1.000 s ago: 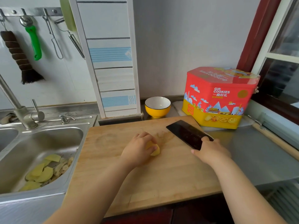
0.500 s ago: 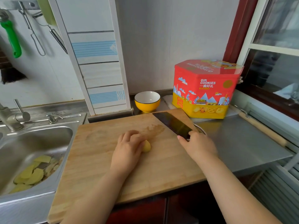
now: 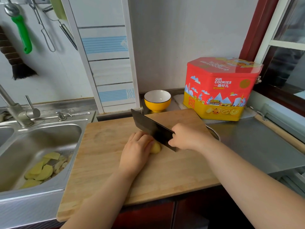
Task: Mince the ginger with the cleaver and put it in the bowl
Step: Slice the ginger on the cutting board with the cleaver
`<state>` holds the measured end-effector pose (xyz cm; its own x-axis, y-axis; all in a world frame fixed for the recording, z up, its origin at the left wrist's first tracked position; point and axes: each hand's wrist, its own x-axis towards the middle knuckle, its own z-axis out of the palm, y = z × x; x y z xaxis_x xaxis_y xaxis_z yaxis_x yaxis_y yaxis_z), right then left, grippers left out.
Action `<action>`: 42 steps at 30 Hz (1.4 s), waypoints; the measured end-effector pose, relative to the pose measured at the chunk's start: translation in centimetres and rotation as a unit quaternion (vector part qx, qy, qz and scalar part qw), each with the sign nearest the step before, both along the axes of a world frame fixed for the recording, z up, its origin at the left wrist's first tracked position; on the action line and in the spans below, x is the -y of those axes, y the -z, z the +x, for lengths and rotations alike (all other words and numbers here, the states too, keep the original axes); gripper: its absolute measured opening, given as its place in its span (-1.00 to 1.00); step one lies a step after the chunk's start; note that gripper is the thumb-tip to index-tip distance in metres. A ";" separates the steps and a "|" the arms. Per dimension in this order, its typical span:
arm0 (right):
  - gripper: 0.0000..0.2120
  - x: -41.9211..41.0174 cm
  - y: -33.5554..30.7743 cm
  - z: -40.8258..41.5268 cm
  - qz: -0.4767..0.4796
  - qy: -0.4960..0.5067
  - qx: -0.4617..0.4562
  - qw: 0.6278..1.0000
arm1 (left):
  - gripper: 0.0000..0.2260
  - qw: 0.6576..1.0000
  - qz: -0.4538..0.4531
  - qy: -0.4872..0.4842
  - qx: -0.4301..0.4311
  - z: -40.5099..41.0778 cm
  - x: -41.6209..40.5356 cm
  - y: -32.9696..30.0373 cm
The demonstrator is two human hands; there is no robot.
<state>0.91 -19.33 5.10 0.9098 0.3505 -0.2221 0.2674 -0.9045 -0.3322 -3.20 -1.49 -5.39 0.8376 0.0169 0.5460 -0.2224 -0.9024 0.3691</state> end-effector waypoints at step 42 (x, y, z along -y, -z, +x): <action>-0.76 -2.8 -1.0 1.2 -0.055 -0.016 -0.095 0.994 | -0.93 1.000 0.015 -0.006 -0.025 0.9 0.3 -0.5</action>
